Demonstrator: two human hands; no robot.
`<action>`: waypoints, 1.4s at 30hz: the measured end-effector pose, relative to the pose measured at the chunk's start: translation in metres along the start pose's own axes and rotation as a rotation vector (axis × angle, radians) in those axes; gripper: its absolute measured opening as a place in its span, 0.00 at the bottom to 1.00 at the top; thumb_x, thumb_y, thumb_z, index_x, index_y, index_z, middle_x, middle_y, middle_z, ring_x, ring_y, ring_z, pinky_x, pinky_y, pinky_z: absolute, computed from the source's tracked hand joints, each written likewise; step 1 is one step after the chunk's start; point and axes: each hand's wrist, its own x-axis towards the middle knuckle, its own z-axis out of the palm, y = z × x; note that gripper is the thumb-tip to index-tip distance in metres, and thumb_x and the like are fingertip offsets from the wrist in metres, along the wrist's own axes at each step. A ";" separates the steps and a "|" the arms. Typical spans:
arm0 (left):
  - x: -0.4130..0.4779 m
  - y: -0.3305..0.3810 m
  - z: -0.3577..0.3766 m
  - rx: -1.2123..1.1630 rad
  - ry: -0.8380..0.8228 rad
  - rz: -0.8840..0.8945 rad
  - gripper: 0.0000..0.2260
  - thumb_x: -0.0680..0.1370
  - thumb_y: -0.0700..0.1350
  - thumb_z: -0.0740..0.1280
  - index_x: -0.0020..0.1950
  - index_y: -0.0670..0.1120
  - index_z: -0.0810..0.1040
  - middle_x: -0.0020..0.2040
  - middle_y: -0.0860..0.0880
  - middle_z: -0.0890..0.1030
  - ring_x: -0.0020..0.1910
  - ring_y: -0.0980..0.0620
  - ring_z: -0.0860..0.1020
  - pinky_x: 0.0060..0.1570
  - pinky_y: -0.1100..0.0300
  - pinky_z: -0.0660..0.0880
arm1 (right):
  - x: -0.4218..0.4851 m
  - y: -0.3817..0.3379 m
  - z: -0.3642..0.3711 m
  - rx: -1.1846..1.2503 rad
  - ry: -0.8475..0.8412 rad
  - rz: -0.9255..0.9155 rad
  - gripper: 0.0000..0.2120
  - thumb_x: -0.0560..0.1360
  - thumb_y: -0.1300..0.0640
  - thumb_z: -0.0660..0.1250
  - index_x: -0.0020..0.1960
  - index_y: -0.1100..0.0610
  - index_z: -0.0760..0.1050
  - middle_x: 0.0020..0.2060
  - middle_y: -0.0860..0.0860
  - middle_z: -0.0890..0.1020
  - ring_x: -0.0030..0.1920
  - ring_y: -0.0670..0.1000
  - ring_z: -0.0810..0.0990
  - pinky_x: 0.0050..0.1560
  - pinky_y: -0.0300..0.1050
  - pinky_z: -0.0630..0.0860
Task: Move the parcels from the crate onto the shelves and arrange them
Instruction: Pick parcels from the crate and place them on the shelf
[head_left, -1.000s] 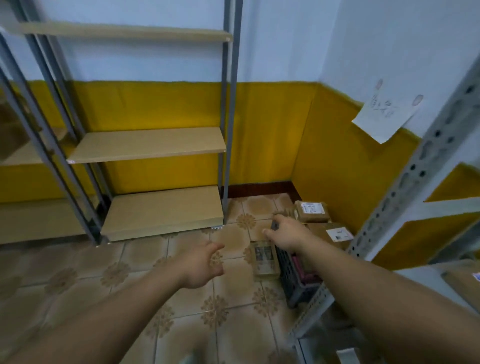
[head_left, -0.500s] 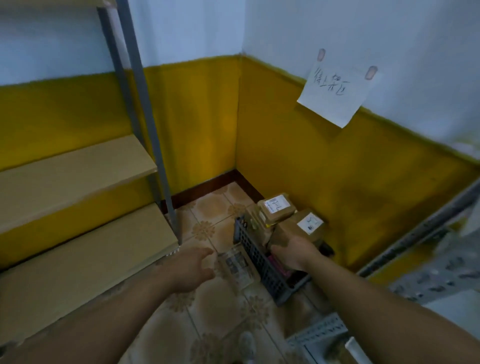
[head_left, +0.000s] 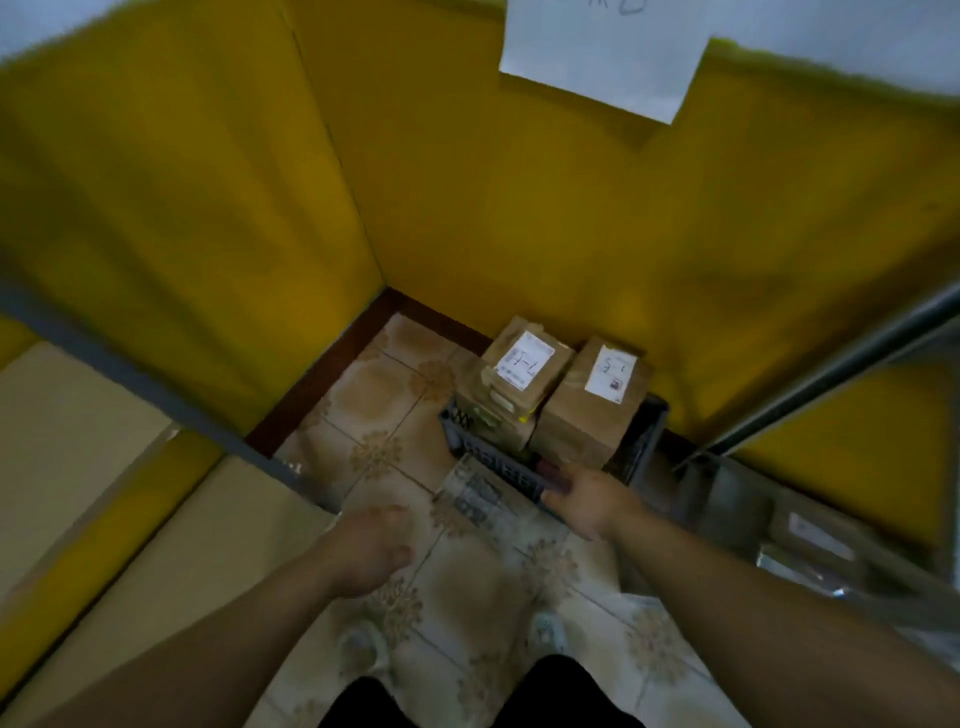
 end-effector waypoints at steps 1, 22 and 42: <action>0.016 -0.008 -0.003 0.031 -0.048 0.020 0.28 0.83 0.53 0.59 0.79 0.46 0.52 0.79 0.47 0.55 0.76 0.48 0.59 0.70 0.59 0.60 | 0.008 0.006 0.008 0.035 0.000 0.040 0.29 0.82 0.40 0.57 0.77 0.52 0.61 0.61 0.56 0.77 0.51 0.54 0.78 0.42 0.44 0.71; 0.449 -0.145 0.154 0.066 -0.142 -0.014 0.28 0.80 0.52 0.65 0.78 0.49 0.59 0.76 0.46 0.64 0.70 0.43 0.69 0.61 0.56 0.68 | 0.342 0.122 0.277 0.398 0.044 0.449 0.30 0.80 0.42 0.62 0.77 0.55 0.62 0.73 0.59 0.69 0.69 0.60 0.72 0.64 0.48 0.71; 0.542 -0.163 0.224 -0.394 0.214 -0.033 0.29 0.75 0.47 0.71 0.73 0.51 0.64 0.65 0.48 0.62 0.57 0.50 0.69 0.53 0.62 0.70 | 0.435 0.131 0.368 0.963 0.301 0.613 0.39 0.74 0.42 0.68 0.77 0.46 0.51 0.63 0.56 0.76 0.43 0.53 0.80 0.32 0.40 0.73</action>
